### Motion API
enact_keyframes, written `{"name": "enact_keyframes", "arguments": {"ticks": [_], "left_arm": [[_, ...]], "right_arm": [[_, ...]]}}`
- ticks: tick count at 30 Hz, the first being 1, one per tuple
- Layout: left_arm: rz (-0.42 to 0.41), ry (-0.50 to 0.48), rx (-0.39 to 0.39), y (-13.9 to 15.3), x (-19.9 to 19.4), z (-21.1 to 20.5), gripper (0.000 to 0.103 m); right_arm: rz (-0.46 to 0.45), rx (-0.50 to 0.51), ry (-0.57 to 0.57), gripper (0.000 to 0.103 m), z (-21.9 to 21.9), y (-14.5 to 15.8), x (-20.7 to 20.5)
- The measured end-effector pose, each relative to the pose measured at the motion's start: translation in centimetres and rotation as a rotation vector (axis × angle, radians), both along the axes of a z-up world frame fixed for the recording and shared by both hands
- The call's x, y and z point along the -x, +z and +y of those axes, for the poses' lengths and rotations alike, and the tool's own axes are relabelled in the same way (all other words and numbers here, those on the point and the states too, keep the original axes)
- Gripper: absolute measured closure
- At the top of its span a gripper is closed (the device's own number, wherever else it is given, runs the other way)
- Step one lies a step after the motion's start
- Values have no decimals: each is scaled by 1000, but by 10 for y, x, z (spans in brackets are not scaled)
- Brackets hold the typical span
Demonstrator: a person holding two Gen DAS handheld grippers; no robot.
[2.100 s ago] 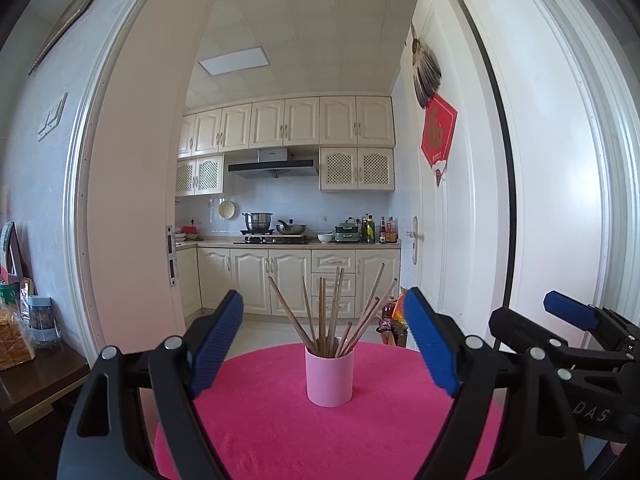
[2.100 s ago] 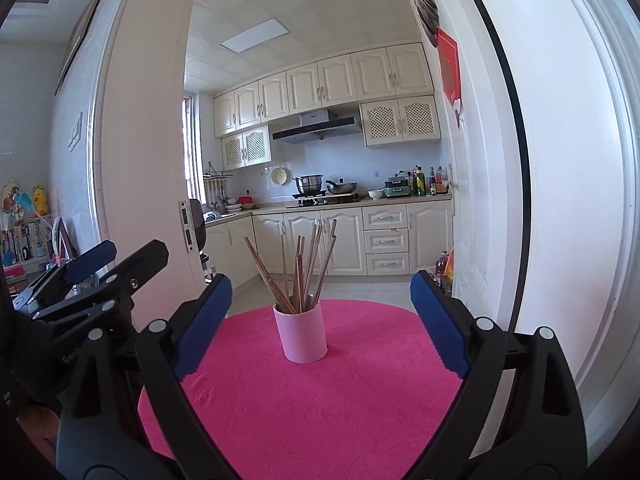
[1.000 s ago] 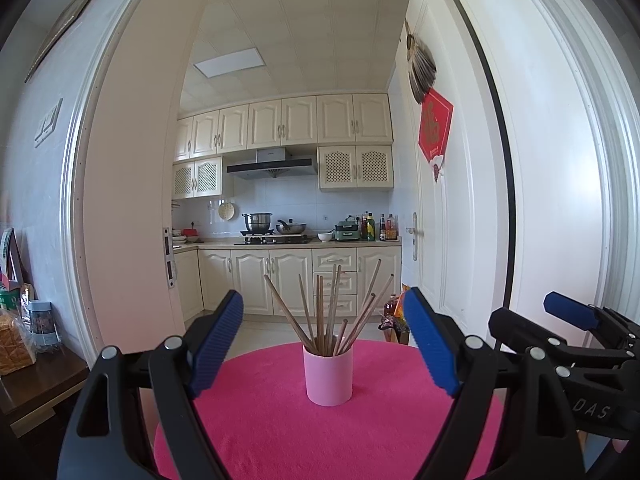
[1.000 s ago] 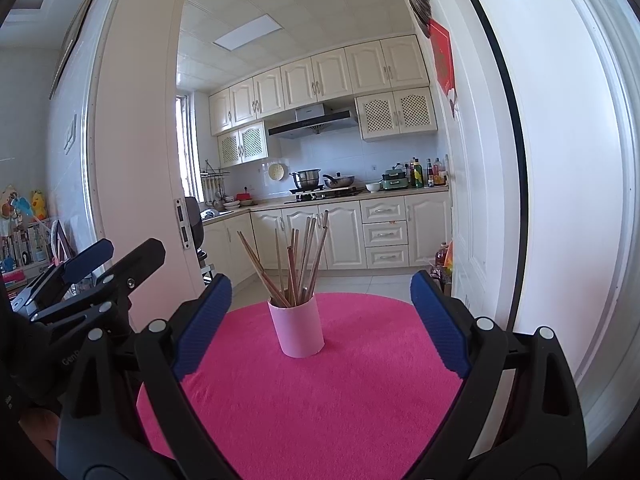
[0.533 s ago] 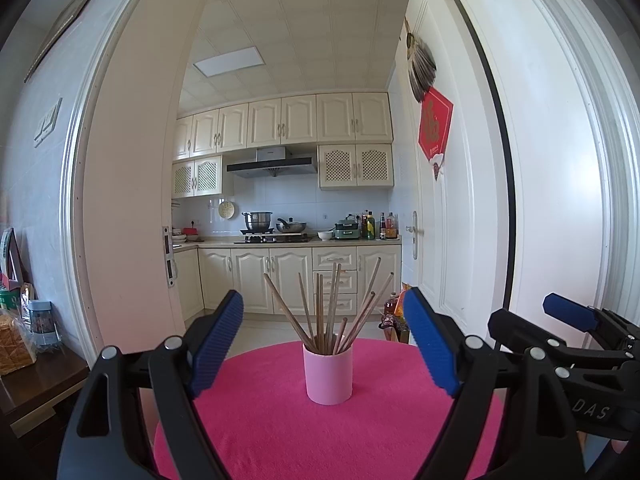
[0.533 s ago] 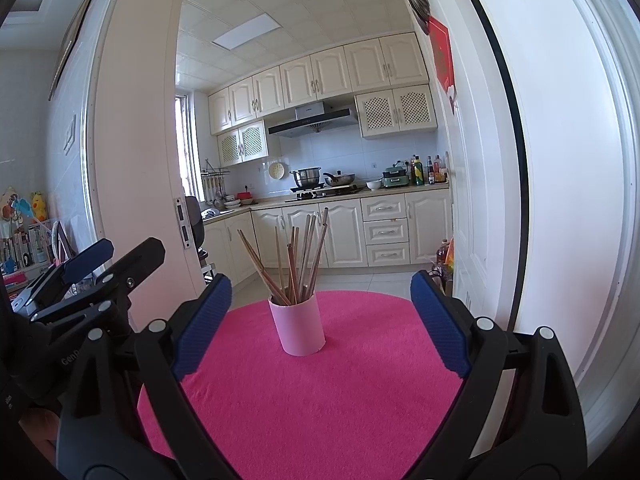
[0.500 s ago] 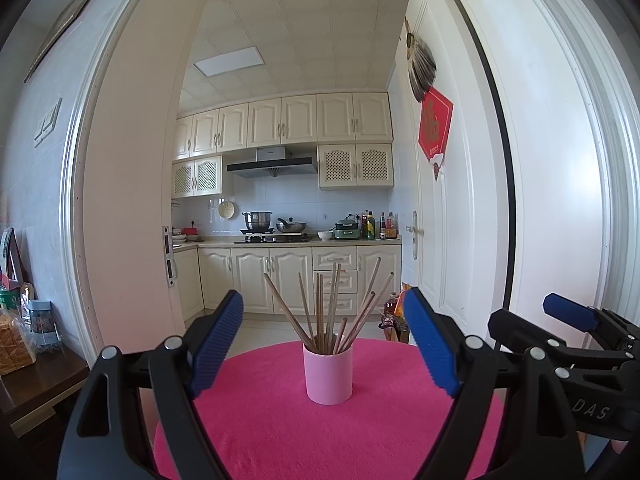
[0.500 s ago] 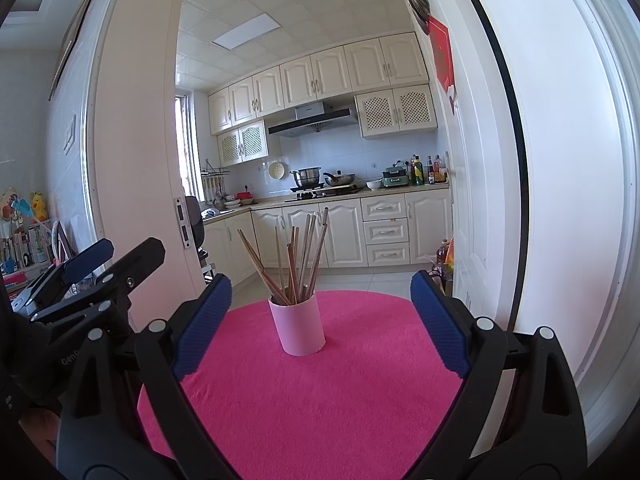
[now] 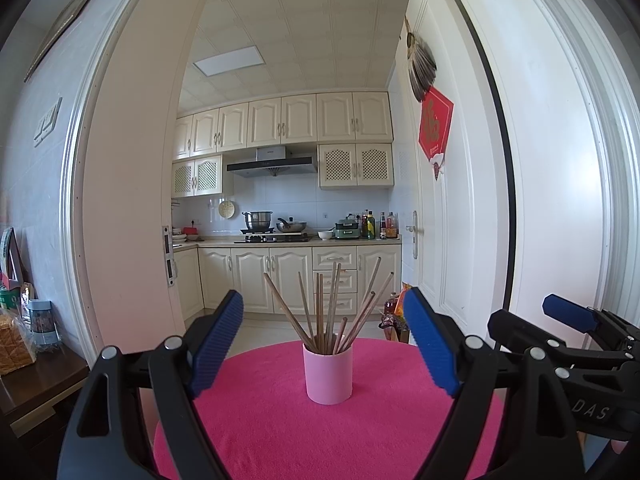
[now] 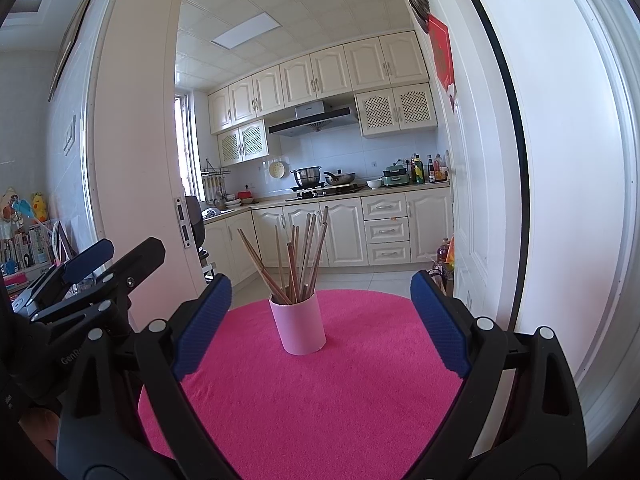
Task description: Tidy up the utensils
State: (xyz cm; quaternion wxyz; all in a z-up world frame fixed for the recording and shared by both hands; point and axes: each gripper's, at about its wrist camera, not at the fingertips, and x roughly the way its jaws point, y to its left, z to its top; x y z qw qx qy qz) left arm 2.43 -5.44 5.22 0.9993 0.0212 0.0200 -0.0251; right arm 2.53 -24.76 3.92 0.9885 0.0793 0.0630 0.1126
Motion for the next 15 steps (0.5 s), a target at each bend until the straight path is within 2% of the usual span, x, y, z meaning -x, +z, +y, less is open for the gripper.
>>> {"name": "enact_keyframes", "arguments": {"ticks": [15], "left_arm": [[4,3,-2,-2,-2,1,22]], "right_arm": [[3,-1,1,14,2,-1,-1]]}}
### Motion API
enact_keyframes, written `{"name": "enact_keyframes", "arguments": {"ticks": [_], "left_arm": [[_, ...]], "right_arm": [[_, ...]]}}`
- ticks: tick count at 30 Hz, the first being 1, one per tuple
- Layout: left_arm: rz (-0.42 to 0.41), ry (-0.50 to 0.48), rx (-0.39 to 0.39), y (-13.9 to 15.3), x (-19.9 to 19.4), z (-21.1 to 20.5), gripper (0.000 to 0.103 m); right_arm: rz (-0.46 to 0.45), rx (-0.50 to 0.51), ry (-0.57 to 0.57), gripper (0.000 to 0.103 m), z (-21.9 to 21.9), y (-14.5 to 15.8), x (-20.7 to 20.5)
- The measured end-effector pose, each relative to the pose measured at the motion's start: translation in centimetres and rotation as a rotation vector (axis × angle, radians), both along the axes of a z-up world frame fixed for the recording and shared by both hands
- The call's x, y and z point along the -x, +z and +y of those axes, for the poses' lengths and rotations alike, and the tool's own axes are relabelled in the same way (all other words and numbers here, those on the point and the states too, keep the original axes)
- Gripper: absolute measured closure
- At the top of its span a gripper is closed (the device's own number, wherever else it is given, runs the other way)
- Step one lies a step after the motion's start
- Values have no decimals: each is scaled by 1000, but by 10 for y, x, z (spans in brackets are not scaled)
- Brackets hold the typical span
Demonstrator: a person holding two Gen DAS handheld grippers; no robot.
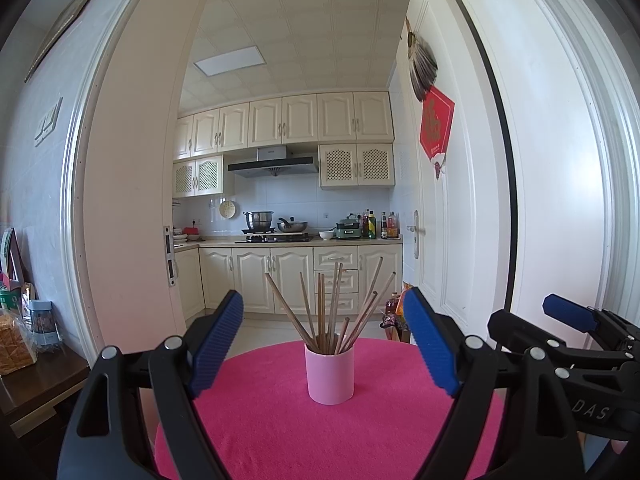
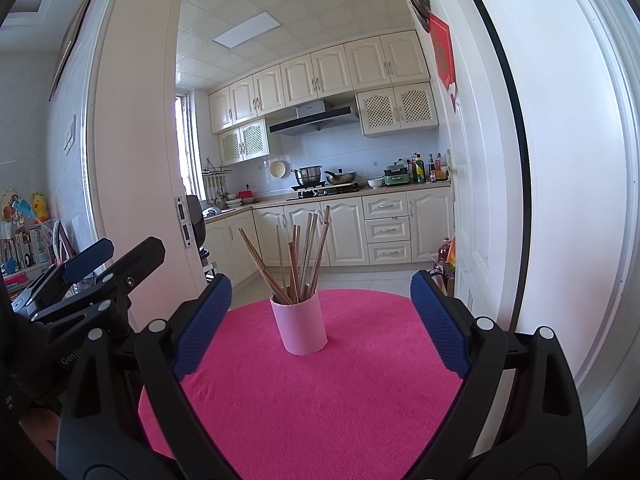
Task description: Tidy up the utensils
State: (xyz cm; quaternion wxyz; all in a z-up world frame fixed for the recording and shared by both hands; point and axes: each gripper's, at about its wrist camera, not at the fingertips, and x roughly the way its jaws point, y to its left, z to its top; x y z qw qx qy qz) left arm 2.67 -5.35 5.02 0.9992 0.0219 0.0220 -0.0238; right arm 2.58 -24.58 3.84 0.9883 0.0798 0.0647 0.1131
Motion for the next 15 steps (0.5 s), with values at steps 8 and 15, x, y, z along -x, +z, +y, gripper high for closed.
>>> {"name": "enact_keyframes", "arguments": {"ticks": [8,15], "left_arm": [[0,0,0,0,0,1,22],[1,-1,1,0,0,1,22]], "right_arm": [[-1,-1,2,14,1,-1,1],[0,-1,3,14,2,-1,0]]}}
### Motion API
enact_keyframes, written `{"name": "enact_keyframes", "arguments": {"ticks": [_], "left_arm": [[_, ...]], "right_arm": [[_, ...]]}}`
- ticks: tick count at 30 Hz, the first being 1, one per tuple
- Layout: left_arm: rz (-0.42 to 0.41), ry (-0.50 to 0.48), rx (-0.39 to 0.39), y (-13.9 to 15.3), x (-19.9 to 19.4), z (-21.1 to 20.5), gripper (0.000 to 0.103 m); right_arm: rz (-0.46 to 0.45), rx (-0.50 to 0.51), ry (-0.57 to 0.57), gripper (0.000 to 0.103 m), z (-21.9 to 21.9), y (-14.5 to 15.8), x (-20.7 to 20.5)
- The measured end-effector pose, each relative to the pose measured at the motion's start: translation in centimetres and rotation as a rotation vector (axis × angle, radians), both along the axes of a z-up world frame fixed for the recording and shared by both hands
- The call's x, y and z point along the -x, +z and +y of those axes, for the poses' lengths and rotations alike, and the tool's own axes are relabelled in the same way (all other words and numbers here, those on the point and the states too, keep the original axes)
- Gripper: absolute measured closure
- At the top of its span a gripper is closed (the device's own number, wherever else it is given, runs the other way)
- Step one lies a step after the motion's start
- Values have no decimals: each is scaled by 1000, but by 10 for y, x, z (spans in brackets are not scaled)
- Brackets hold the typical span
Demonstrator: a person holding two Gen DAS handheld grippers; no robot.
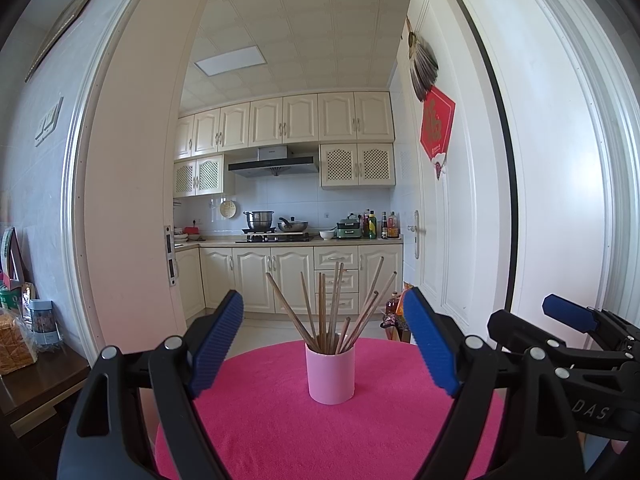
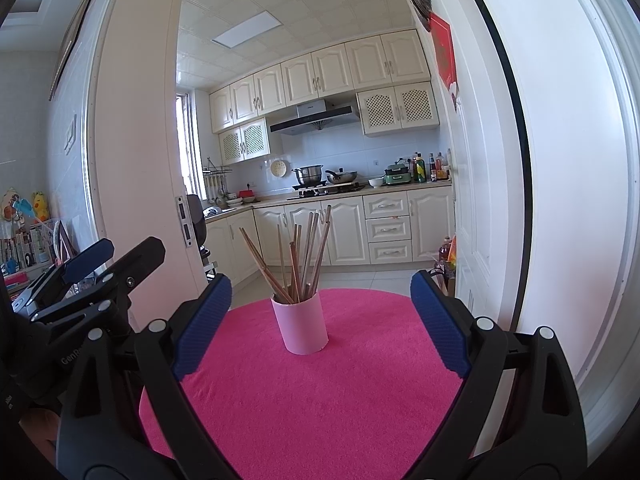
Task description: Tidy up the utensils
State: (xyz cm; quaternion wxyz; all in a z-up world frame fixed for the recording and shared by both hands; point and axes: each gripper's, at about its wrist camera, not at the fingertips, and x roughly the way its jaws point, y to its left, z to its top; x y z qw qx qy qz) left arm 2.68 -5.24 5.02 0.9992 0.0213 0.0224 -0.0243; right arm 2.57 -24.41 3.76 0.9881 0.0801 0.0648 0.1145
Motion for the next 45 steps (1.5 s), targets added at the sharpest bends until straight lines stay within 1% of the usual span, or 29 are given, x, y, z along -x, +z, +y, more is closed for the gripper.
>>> {"name": "enact_keyframes", "arguments": {"ticks": [30,45], "left_arm": [[1,4,-2,-1,0,1,22],[10,8,1,-6,0,6,22]], "right_arm": [[8,1,5,14,4,-2,-2],[15,3,11,14,5,-5,-2]]}}
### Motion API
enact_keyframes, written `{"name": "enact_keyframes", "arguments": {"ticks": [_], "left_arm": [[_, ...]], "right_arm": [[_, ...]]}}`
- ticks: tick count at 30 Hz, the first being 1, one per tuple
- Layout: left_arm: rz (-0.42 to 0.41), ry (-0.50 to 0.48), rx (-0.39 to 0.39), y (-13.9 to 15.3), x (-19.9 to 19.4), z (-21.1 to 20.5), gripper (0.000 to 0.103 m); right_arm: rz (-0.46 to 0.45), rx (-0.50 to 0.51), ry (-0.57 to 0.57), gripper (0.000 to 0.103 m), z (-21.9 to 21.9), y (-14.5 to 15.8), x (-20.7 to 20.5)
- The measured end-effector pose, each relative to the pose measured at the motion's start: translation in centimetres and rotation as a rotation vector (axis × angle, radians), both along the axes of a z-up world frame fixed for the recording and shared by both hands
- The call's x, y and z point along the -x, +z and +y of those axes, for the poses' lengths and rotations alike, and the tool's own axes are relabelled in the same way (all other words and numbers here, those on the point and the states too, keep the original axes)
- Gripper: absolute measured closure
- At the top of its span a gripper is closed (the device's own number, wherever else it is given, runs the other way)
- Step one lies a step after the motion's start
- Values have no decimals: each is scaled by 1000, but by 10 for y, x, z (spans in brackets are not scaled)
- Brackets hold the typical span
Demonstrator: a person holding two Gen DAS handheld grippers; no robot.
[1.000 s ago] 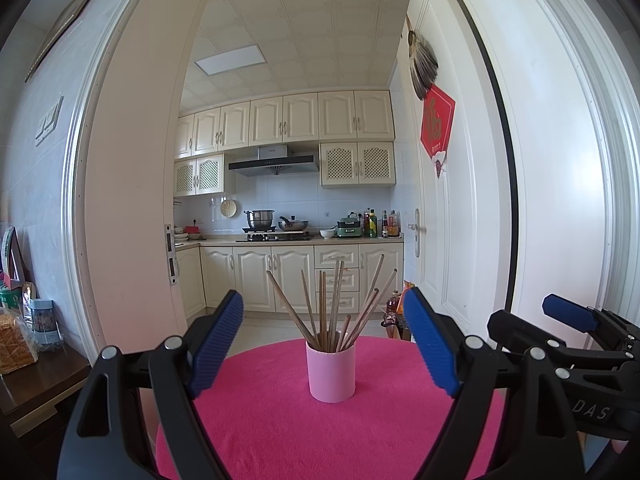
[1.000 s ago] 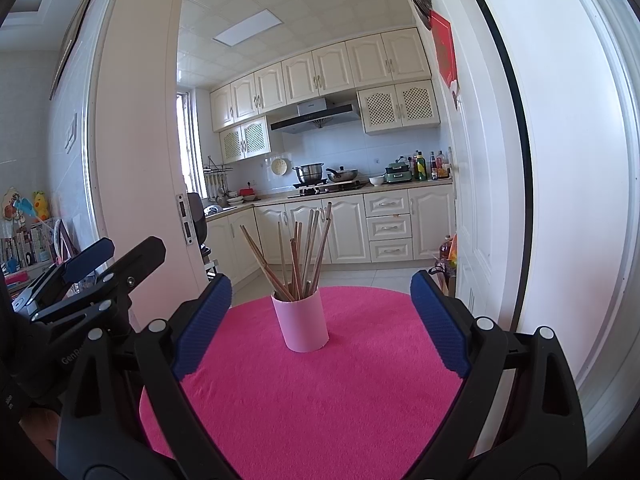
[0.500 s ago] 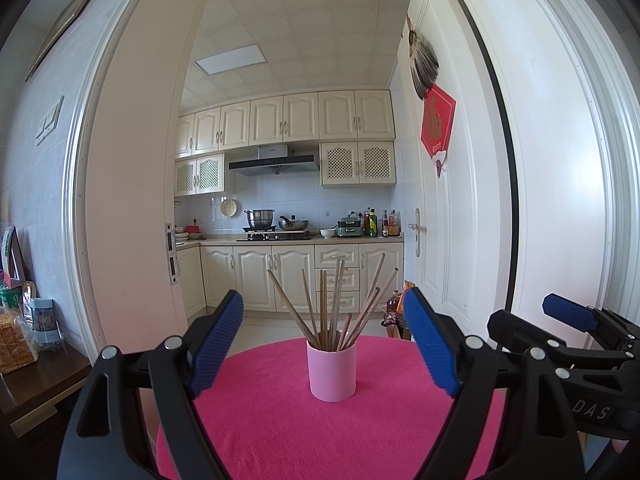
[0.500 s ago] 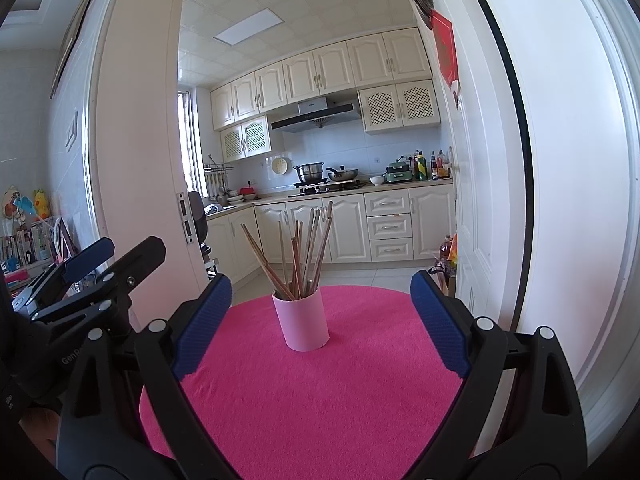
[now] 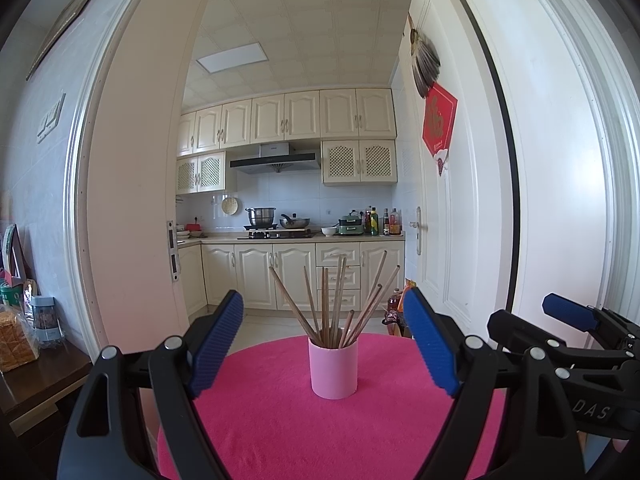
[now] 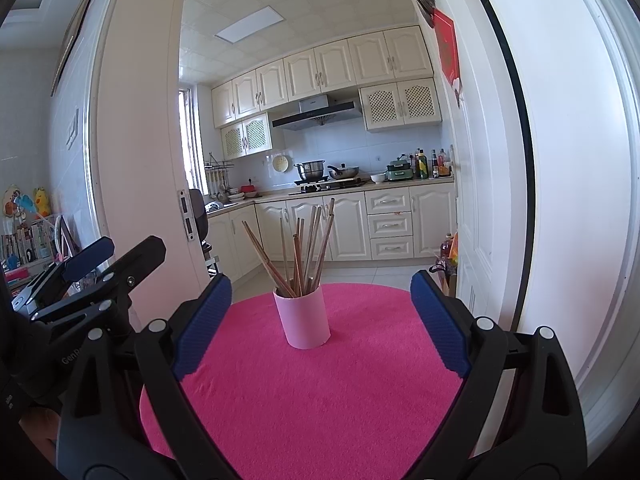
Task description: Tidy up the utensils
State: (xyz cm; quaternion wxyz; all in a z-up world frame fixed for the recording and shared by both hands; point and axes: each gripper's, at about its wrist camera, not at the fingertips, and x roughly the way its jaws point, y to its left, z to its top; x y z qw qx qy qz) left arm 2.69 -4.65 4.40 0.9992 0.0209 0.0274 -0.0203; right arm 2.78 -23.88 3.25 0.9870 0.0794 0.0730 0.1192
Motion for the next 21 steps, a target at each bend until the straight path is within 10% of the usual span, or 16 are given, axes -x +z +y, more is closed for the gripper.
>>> {"name": "enact_keyframes", "arguments": {"ticks": [21], "left_arm": [[4,4,-4,0,0,1,22]], "right_arm": [[6,2,5,14,-1,0,-4]]}}
